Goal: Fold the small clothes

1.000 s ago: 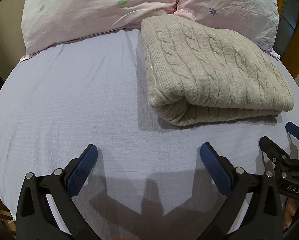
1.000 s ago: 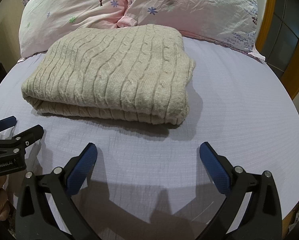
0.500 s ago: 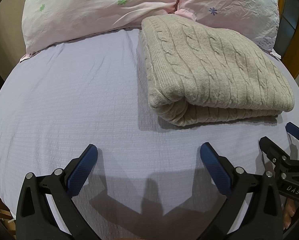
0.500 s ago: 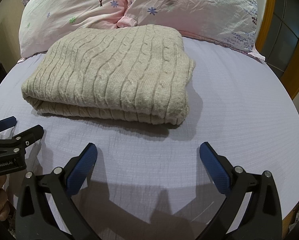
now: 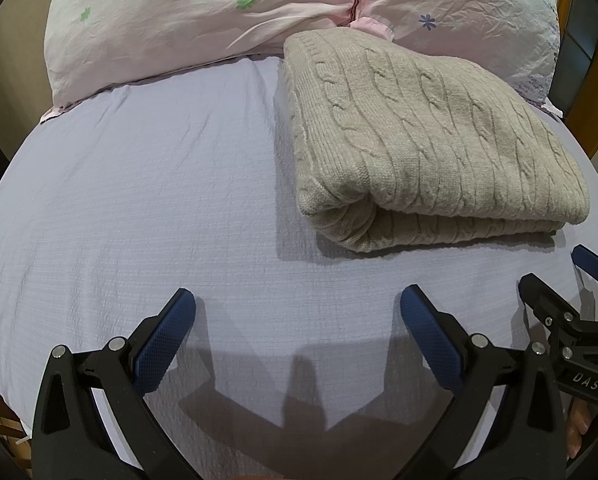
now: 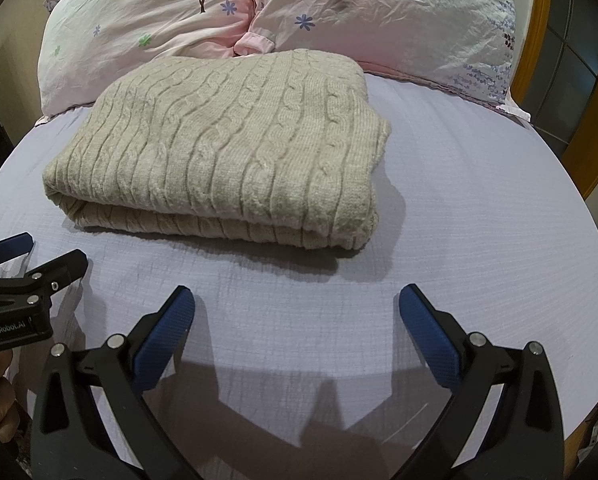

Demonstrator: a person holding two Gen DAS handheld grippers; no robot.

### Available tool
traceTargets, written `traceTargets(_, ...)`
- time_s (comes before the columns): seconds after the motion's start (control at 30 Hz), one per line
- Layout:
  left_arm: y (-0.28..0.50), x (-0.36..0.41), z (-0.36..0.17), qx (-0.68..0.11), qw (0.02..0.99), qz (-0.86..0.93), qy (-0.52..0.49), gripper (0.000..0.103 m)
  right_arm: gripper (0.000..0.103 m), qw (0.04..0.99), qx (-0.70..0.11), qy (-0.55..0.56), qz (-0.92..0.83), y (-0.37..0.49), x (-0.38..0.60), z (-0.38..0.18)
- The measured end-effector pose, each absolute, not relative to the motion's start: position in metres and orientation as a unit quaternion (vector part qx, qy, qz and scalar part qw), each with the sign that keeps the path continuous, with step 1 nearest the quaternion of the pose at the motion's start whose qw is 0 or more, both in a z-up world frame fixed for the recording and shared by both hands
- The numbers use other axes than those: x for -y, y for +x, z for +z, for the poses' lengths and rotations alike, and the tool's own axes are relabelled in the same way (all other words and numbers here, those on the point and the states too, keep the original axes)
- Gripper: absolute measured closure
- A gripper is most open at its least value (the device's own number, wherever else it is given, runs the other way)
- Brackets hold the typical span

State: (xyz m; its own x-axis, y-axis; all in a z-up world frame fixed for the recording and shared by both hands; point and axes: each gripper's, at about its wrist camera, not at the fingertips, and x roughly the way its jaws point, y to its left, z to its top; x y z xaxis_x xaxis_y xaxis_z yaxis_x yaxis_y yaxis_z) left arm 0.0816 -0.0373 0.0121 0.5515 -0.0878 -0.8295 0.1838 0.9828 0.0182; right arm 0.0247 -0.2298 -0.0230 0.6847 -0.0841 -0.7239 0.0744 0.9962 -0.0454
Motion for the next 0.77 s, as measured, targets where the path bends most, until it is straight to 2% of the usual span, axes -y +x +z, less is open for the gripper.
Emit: traceTargets(0.77, 0.0833, 0.0367, 0.0122, -0.479, 0.873, -0.079, 0.055, 0.001, 0.002, 0.918, -0.394, -0.004, -0.046, 0.0243, 0.2291, -0.0234)
